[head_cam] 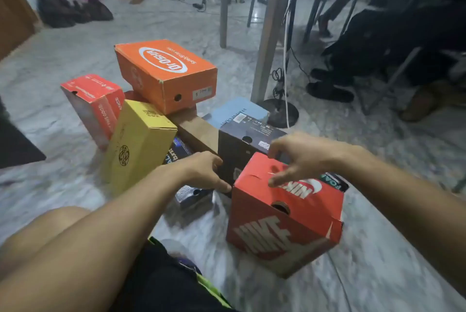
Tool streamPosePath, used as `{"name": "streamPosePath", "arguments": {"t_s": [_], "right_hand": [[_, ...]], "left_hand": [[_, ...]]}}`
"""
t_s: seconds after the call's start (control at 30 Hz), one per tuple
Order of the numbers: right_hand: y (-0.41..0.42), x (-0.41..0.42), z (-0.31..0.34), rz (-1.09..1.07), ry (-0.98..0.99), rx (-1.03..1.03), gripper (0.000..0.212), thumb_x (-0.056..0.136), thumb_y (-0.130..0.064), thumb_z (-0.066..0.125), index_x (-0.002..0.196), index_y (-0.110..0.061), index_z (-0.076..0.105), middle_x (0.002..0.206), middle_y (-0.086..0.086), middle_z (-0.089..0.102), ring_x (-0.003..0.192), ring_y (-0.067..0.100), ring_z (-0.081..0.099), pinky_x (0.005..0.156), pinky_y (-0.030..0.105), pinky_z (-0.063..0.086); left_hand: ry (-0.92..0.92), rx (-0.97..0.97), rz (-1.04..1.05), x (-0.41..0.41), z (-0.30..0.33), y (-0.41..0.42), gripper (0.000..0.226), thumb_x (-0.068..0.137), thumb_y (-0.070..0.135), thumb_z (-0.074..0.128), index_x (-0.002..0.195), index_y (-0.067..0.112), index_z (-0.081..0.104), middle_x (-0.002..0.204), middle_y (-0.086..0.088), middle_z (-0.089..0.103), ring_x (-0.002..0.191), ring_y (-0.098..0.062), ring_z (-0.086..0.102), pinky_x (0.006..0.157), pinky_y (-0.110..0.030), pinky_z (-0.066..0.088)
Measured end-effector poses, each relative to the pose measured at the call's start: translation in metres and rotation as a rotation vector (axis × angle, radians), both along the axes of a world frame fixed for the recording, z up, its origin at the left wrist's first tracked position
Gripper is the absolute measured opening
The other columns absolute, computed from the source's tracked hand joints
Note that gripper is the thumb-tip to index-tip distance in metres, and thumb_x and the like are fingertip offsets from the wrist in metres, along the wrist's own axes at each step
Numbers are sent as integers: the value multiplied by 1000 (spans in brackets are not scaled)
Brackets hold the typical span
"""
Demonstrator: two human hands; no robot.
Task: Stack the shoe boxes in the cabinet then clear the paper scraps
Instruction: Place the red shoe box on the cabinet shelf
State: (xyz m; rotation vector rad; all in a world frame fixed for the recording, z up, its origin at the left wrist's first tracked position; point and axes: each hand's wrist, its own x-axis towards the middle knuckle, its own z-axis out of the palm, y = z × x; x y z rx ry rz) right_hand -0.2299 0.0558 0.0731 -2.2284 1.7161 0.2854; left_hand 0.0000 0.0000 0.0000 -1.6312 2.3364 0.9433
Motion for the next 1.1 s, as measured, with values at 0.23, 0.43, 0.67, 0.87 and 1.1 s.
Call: {"name": "streamPosePath", "arguments": {"t_s": [0.23, 0.43, 0.67, 0.87, 1.1], "right_hand": [[37, -2, -37, -20, 96, 68, 94, 52, -74, 74, 123, -24, 38, 126, -7, 42, 111, 20, 50, 93, 43, 47], [42, -1, -52, -67, 51, 26, 93, 43, -65, 77, 118, -38, 29, 114, -2, 42, 98, 23, 50, 80, 44, 51], [32, 15, -37, -131, -64, -61, 82, 47, -62, 78, 117, -41, 40, 108, -2, 51, 99, 22, 53, 82, 39, 49], [8, 44, 5, -221, -251, -91, 69, 52, -57, 81, 112, -45, 50, 104, -5, 56, 92, 16, 56, 78, 35, 51], [-31, 80, 53, -315, -556, -102, 74, 46, -55, 84, 114, -43, 59, 118, 0, 59, 90, 19, 67, 80, 40, 58]], "left_hand": [[273, 163, 39, -13, -19, 25, 47, 78, 17, 74, 123, 23, 66, 117, -6, 70, 104, -17, 66, 95, -35, 52], [345, 172, 54, -10, -24, 36, 28, 85, 18, 67, 112, 23, 73, 103, 2, 75, 98, -9, 70, 92, -28, 52], [334, 143, 162, 8, -15, 39, 32, 94, 39, 58, 113, 17, 71, 107, -1, 71, 87, -11, 61, 71, -23, 45], [219, 145, 440, 52, -14, 32, 26, 99, 36, 49, 94, 11, 55, 88, -12, 53, 75, -23, 47, 59, -29, 39], [412, 219, 945, 99, -13, 24, 68, 99, 50, 42, 143, -1, 37, 146, -19, 42, 129, -36, 45, 95, -36, 39]]}}
